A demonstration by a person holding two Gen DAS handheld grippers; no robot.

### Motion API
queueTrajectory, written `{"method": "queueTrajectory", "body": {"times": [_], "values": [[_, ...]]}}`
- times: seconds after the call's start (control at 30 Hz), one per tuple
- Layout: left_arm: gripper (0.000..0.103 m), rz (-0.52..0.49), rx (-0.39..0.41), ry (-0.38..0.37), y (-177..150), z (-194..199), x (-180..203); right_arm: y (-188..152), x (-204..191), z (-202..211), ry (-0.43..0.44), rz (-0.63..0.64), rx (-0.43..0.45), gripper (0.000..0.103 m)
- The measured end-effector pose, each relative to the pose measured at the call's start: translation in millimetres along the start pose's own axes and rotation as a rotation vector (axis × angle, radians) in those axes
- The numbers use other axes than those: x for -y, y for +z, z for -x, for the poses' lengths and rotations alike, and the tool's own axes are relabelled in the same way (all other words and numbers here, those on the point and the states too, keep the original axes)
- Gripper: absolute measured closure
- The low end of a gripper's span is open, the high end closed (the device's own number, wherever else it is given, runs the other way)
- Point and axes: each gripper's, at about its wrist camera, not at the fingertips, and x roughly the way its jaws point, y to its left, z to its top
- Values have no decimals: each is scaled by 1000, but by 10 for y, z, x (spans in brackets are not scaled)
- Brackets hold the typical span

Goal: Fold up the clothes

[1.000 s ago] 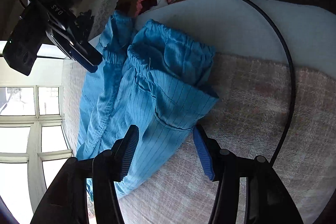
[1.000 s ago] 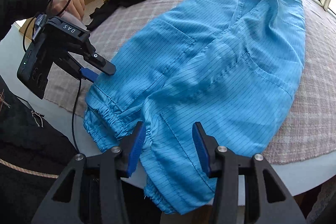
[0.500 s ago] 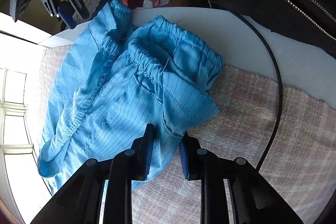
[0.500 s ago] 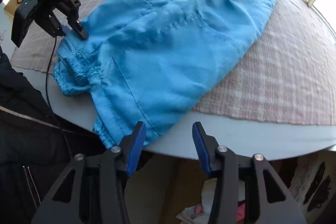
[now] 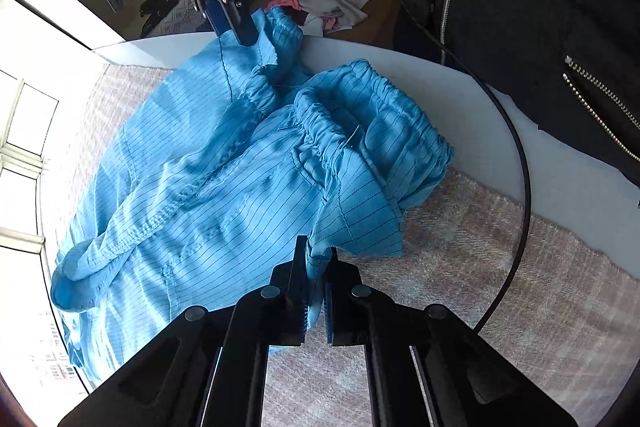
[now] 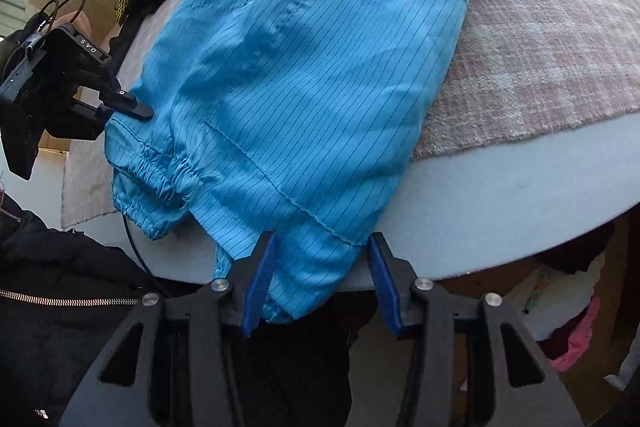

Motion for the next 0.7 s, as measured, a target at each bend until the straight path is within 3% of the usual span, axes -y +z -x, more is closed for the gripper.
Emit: {"method": "queueTrajectory", "body": {"times": [0.07,0.1,0.13,0.17,0.27,0.47,0.7], "values": [[99,7,12,-1,5,3,-31,8,-6,-10,28,-10,-14,62],[100,12,17,-2,11,7,-46,12,-7,-10,18,-9,-17,71],[100,23,25,-6,-45,13,-74,17,2,-8,7,-14,-20,89],[100,39,34,-11,-149,20,-112,24,33,4,21,-38,-20,95],[100,99,65,-25,-283,48,-232,56,147,108,129,-131,-3,98],[100,232,149,-34,-399,178,-425,205,42,439,237,-148,53,99],[100,566,330,-33,-790,443,-1201,842,137,1045,397,-168,182,99]]}}
